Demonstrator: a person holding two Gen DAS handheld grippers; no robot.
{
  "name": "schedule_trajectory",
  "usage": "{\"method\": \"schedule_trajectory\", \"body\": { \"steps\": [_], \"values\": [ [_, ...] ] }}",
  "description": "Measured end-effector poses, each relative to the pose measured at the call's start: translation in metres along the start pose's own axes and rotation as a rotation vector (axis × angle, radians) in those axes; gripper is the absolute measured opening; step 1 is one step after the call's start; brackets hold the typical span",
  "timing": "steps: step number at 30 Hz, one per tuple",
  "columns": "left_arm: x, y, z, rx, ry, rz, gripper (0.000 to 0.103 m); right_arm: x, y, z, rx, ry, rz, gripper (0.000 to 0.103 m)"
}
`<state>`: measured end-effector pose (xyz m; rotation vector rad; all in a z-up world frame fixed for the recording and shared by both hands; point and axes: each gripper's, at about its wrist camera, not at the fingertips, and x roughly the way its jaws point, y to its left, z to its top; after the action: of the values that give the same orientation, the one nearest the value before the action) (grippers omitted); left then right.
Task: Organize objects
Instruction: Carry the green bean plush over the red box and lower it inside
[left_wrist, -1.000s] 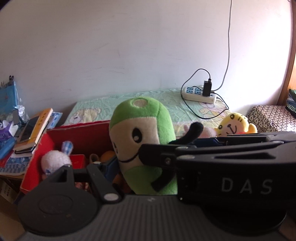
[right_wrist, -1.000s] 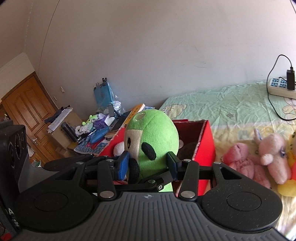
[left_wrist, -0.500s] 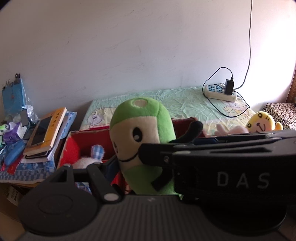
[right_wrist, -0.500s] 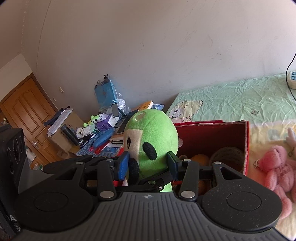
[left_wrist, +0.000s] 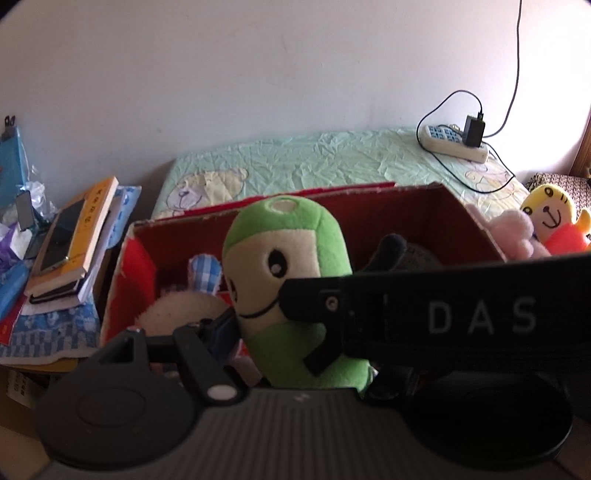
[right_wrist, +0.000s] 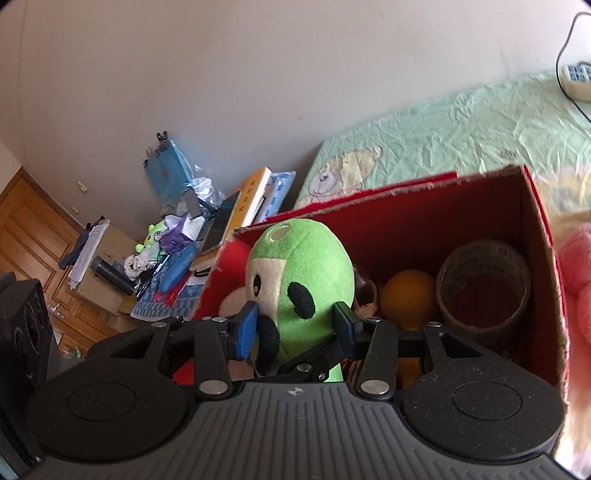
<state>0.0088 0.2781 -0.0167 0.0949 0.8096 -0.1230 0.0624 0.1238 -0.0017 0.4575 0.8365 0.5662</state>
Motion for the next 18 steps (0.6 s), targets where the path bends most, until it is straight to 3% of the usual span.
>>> {"method": "schedule_trajectory", "body": {
  "steps": [7,10,18],
  "values": [
    [0.012,0.006,-0.007,0.005,0.023,-0.008,0.069,0.016,-0.006,0.0,0.036,0.04,-0.025,0.048],
    [0.014,0.008,-0.008,0.008,0.021,-0.012,0.073,0.029,-0.008,0.001,0.044,0.081,-0.074,0.048],
    [0.018,0.007,-0.012,0.028,0.033,-0.003,0.075,0.038,-0.013,-0.001,0.064,0.123,-0.039,0.052]
  ]
}}
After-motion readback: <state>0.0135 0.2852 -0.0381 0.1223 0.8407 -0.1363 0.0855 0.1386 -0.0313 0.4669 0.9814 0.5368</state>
